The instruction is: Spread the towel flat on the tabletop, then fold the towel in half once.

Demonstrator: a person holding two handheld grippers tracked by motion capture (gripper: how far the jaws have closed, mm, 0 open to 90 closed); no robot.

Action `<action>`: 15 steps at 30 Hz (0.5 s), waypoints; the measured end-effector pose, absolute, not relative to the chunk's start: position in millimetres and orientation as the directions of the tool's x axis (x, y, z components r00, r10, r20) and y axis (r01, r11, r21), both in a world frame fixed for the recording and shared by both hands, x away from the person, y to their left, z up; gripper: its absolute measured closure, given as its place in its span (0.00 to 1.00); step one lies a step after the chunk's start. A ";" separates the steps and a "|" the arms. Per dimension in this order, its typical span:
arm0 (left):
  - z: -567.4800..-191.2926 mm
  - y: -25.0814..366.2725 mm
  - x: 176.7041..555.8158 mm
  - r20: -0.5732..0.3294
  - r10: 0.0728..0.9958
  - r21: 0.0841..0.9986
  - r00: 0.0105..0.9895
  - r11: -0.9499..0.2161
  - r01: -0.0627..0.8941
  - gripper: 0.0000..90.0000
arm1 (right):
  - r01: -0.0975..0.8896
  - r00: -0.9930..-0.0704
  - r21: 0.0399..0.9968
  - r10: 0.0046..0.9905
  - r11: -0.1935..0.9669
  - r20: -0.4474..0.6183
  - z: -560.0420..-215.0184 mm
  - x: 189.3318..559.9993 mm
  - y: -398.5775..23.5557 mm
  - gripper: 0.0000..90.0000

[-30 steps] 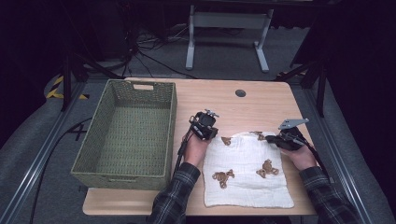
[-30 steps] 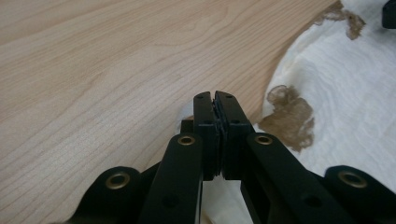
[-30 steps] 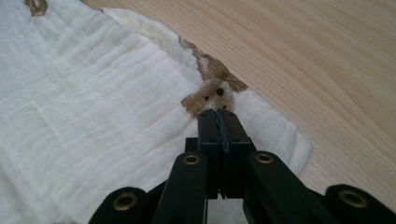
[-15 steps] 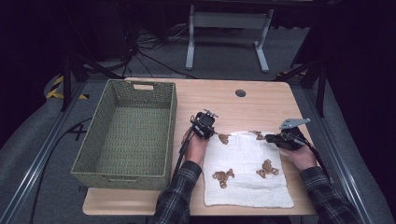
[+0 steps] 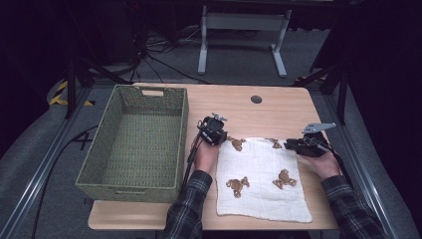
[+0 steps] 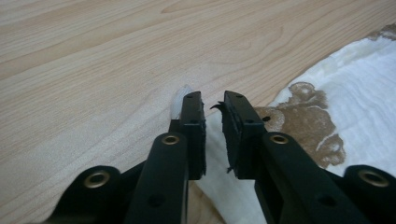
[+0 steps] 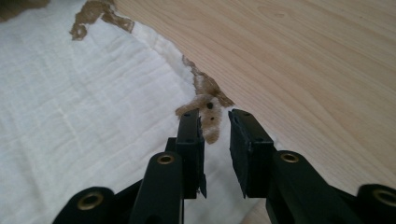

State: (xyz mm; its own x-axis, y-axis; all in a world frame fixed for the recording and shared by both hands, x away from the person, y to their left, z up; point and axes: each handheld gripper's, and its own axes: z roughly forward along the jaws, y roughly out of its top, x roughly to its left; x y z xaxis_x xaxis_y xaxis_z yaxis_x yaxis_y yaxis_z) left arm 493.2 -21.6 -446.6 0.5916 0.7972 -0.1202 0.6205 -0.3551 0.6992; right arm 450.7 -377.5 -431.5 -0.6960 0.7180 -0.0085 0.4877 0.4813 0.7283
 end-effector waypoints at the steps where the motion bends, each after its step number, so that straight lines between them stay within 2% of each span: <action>1: -446.3 -21.1 492.6 -0.110 0.797 0.698 0.594 -0.364 0.617 0.83 | 0.488 -0.695 0.730 0.719 0.479 -0.007 -430.9 451.9 -378.6 0.81; 4: -448.4 -19.5 493.4 -0.105 0.804 0.690 0.585 -0.365 0.625 0.73 | 0.495 -0.685 0.727 0.728 0.477 -0.012 -430.7 457.5 -381.4 0.79; 8: -452.5 -16.0 496.4 -0.102 0.812 0.683 0.574 -0.363 0.634 0.67 | 0.505 -0.659 0.737 0.752 0.450 -0.007 -433.7 463.0 -388.1 0.79; 13: -458.2 -16.6 498.8 -0.095 0.810 0.663 0.578 -0.382 0.644 0.66 | 0.531 -0.640 0.724 0.768 0.440 0.003 -439.9 467.5 -393.1 0.78; 15: -459.1 -17.2 498.1 -0.079 0.812 0.671 0.579 -0.386 0.633 0.68 | 0.535 -0.635 0.723 0.773 0.437 0.003 -440.8 467.9 -392.9 0.78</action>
State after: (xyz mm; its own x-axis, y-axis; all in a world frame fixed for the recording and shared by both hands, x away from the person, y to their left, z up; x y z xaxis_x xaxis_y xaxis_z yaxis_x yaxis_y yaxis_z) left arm 498.1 -17.2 -459.1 0.5788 0.8116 -0.0793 0.6331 -0.3860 0.6709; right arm 467.9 -392.9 -440.8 -0.6349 0.7726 0.0027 0.5348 0.4370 0.7232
